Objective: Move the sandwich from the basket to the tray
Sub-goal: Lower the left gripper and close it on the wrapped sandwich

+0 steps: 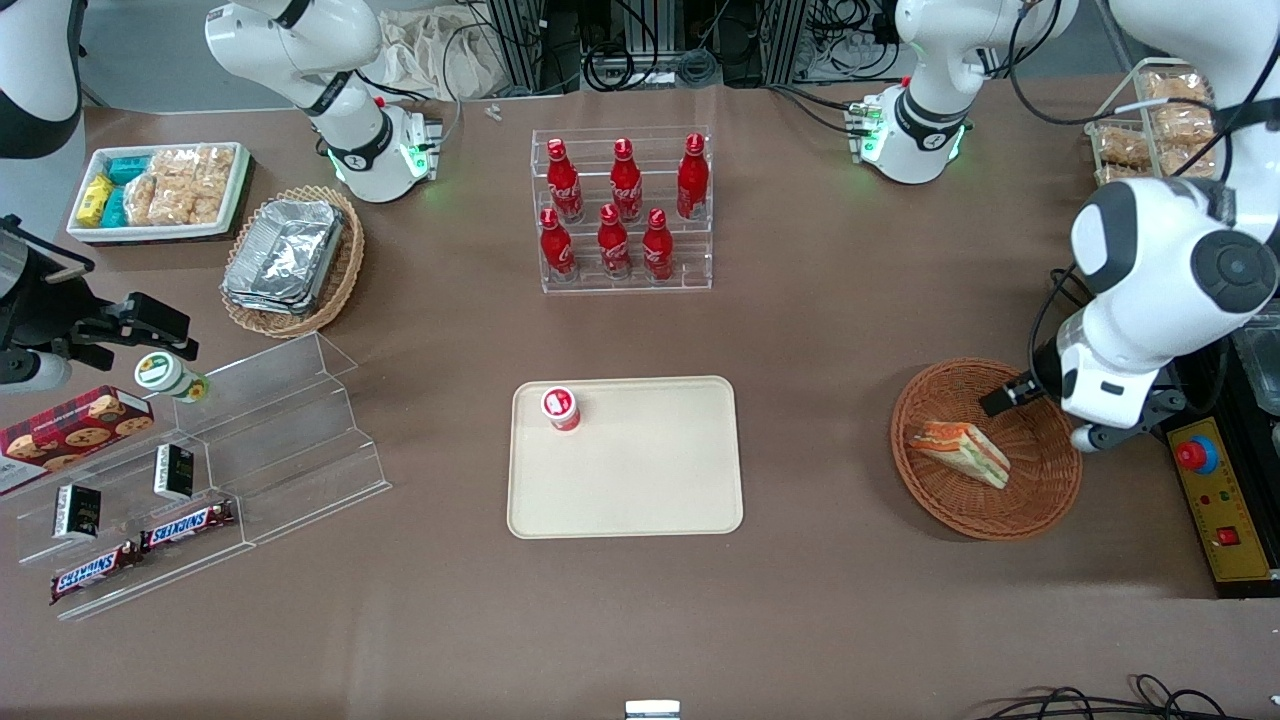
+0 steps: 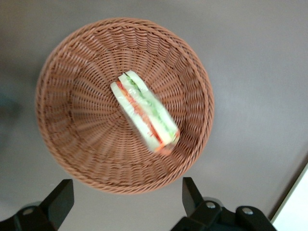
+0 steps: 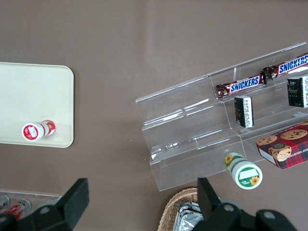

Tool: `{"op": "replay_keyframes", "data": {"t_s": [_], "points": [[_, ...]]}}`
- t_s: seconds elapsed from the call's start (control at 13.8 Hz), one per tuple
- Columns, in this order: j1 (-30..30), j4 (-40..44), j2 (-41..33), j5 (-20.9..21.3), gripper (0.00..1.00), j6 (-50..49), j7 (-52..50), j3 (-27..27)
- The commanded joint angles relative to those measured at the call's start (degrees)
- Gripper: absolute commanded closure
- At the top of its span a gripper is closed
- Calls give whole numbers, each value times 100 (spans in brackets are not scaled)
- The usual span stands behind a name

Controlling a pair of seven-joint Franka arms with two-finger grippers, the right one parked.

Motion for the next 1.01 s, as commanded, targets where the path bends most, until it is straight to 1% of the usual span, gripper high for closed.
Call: {"op": "replay_keyframes", "data": {"t_s": [0.0,0.22,0.51,0.65,0.94], "points": [[16,67,299,-111,0,392,-883,-30],[8,138,695,-120,0,769,-1701,-30],[8,156,1047,-111,1,1262,-2449,-21],[8,156,1205,-59,1,1456,-2634,-30],[-28,138,1425,-14,1,1509,-2652,-12]]}}
